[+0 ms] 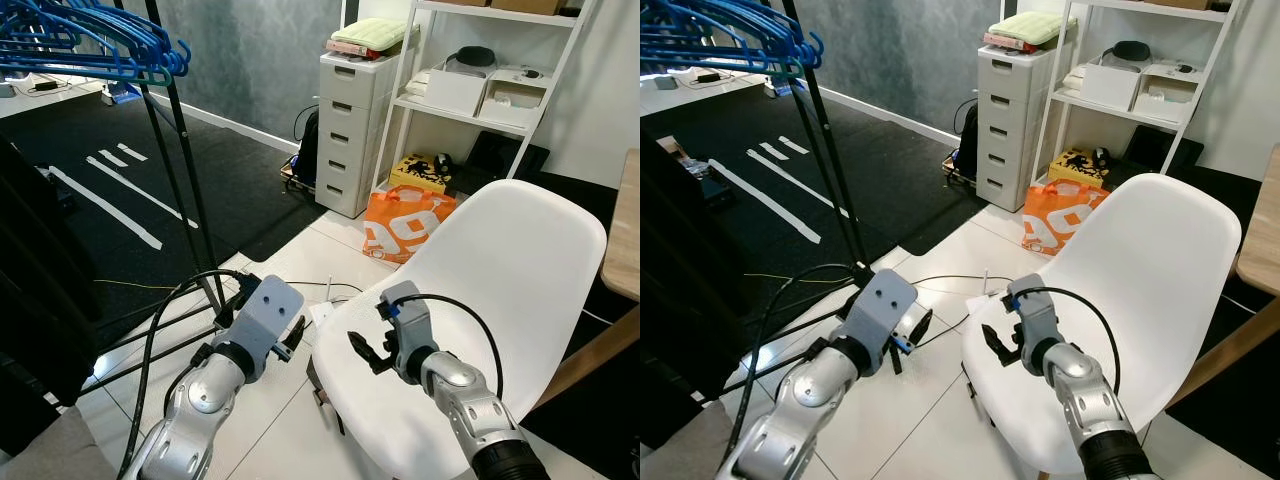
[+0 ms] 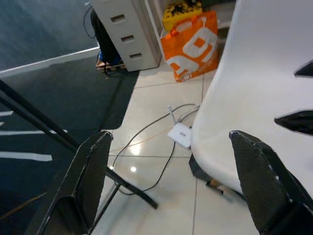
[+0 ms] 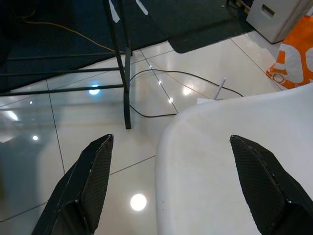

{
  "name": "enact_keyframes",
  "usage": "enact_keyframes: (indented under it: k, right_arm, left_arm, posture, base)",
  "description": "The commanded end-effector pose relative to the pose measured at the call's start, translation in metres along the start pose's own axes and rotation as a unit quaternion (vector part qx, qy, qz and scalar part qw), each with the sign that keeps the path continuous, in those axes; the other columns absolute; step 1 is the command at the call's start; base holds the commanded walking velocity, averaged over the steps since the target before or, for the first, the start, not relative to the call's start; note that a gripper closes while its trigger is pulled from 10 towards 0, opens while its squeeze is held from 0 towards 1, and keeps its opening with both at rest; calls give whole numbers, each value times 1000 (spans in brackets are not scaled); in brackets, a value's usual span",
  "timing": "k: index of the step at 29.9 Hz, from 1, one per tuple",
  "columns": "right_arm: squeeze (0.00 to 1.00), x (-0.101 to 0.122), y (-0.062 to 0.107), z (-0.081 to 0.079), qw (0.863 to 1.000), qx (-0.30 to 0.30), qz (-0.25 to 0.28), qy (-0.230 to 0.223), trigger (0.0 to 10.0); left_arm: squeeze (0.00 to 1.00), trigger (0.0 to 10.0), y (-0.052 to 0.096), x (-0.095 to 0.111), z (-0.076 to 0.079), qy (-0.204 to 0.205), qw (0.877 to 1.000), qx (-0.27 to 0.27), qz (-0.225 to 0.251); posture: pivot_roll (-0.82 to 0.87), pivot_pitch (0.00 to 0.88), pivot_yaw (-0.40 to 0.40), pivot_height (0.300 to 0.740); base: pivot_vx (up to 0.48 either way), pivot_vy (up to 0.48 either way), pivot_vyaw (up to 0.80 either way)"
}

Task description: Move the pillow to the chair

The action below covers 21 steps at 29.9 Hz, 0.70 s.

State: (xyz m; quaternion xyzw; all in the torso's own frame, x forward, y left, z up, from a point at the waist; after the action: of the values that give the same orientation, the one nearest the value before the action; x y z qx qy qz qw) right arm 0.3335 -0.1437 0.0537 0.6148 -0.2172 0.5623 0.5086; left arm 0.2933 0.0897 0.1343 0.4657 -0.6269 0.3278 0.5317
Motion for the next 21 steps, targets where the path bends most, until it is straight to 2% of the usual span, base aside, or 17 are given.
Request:
enact_keyframes:
  k: [1,5,13,15,16,21]
  right_arm:
    - [0,6,0,2,1000,0,10,-1,10000]
    - [0,8,1,2,1000,5,17,3,10000]
    - [0,10,1,2,1000,8,22,1,10000]
    - [0,11,0,1,1000,9,23,0,10000]
    - [0,12,0,1,1000,12,25,-2,10000]
    - [0,12,-1,0,999,17,27,-5,10000]
  left_arm:
    - [0,10000,0,-3,-4,14,1000,8,-5]
    - [0,10000,1,-4,-10,50,999,17,-6]
    - [0,10000,8,-14,-19,73,997,31,-25]
    - [0,10000,10,-17,-22,85,995,38,-29]
    - [0,10000,13,-20,-26,104,993,51,-32]
    - [0,10000,15,-21,-30,122,990,61,-34]
  posture:
    - [-154,0,-51,740]
    - [-165,0,-50,740]
    - [-167,3,-46,740]
    - [-167,4,-45,740]
    - [-167,4,-42,740]
    - [-165,5,-42,740]
  base:
    - [0,0,0]
    - [0,0,798]
    - [0,0,789]
    - [0,0,788]
    - [0,0,788]
    - [0,0,788]
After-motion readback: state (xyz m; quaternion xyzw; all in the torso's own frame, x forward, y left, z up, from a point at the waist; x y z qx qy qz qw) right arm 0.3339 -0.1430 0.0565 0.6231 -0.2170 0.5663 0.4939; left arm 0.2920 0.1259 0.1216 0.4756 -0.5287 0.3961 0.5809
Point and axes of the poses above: a point about 5 cm out from each wrist's last joint towards the gripper, its own y axis pointing back from the gripper into the wrist, its own x axis along the axis of the wrist's last joint, z = x × y, the point moved 3 cm from there along -y, pointing out of the wrist towards the gripper, and after that the axes turned 7 degrees about y, right-handed, at the moved point
